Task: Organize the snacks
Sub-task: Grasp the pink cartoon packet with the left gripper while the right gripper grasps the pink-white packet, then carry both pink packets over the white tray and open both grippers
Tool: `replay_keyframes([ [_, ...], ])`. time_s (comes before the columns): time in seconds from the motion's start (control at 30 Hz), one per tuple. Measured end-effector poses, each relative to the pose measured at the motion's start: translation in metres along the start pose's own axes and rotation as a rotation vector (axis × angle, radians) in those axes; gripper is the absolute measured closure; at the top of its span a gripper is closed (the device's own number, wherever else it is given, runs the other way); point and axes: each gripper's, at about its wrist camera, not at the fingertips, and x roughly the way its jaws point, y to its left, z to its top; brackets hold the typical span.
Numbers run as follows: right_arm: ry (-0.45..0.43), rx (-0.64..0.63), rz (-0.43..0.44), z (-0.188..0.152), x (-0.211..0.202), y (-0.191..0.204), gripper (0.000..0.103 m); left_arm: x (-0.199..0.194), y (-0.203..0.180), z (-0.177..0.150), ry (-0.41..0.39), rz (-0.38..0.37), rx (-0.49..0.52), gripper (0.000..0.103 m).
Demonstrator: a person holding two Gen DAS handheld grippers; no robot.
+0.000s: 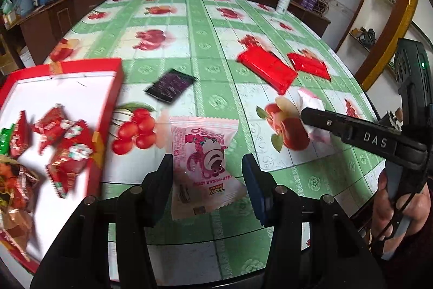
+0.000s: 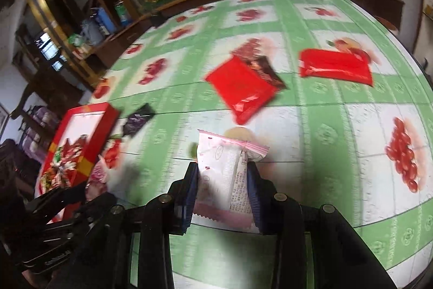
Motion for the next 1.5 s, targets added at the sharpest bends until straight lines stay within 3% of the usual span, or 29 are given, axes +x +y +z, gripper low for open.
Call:
replay_keyframes([
  [0.3,0.009,-0.123,0.122,0.016,0.01,0.07,0.067,-0.035,0.043,0.006,-0.084,0.089,-0.089,0.053],
  [0.67,0.013,-0.279,0.305,0.027,0.032,0.187,0.068,-0.085,0.134,0.002,-0.183,0.313,-0.264,0.053],
  [0.8,0.006,-0.332,0.365,0.026,0.037,0.226,0.067,-0.095,0.153,-0.001,-0.207,0.35,-0.29,0.053],
  [0.97,-0.002,-0.381,0.38,0.021,0.047,0.262,0.067,-0.097,0.169,-0.007,-0.203,0.378,-0.309,0.054],
  [1.2,0.004,-0.338,0.394,0.021,0.067,0.265,0.061,-0.094,0.176,-0.011,-0.187,0.383,-0.319,0.05],
  [1.27,0.015,-0.299,0.408,0.024,0.071,0.256,0.057,-0.092,0.175,-0.011,-0.183,0.368,-0.318,0.031],
  [1.3,0.017,-0.287,0.412,0.025,0.07,0.253,0.056,-0.094,0.174,-0.011,-0.187,0.365,-0.318,0.029],
  [1.37,0.006,-0.265,0.415,0.028,0.068,0.24,0.052,-0.094,0.169,-0.01,-0.196,0.362,-0.308,0.029],
  [1.5,-0.063,-0.251,0.336,0.032,0.058,0.209,0.048,-0.094,0.16,-0.009,-0.192,0.343,-0.295,0.029],
])
